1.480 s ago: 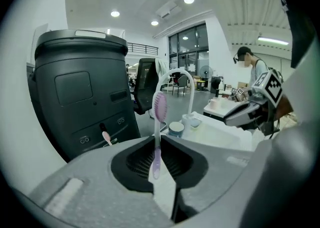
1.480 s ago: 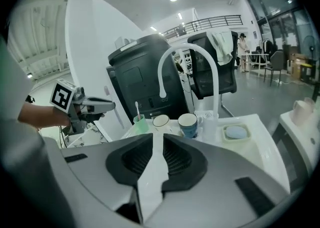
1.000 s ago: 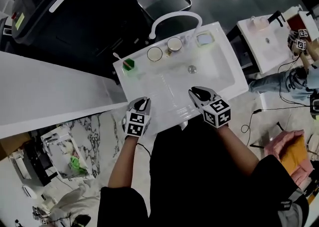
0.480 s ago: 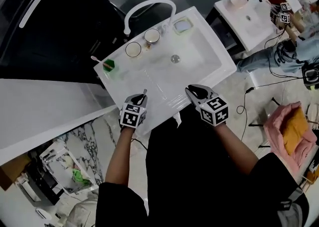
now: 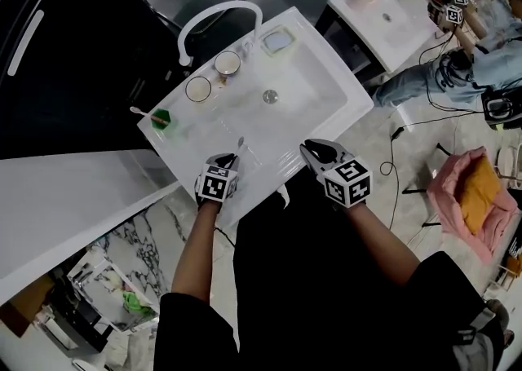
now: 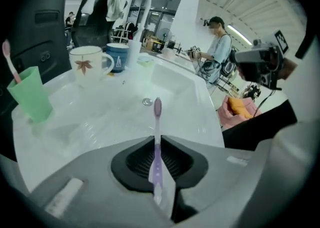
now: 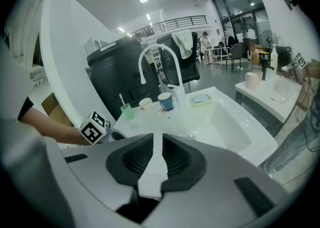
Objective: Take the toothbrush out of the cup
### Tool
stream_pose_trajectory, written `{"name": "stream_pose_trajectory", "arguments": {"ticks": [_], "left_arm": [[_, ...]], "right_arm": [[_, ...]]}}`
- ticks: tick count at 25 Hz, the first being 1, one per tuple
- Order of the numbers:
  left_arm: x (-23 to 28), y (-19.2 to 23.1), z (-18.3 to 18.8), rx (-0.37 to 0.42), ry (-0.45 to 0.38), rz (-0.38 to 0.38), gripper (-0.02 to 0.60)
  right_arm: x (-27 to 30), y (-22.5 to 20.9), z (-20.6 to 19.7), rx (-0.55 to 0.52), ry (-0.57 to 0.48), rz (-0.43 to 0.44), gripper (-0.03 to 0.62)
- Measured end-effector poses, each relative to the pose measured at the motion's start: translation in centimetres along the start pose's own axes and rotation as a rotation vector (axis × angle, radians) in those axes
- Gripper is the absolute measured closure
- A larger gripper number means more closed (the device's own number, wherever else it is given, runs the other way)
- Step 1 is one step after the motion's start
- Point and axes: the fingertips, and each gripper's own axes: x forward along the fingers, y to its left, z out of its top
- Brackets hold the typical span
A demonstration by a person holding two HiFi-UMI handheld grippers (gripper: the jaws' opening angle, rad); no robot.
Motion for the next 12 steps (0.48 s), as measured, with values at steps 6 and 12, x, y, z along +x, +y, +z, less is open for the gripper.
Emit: {"name": "stream_pose_trajectory", "arguments": {"ticks": [6, 12], "left_arm": [[1.8, -2.2, -2.5, 0.081, 0.091, -0.061, 0.534], [2.3, -3.6, -4.0, 0.096, 0.119, -0.099, 0.534]], "right_arm": [[0.4, -1.2, 0.5, 0.018, -0.003, -0.017, 0.540], [0.6, -2.0, 0.4, 0.029, 0.005, -0.033, 0.540]]}}
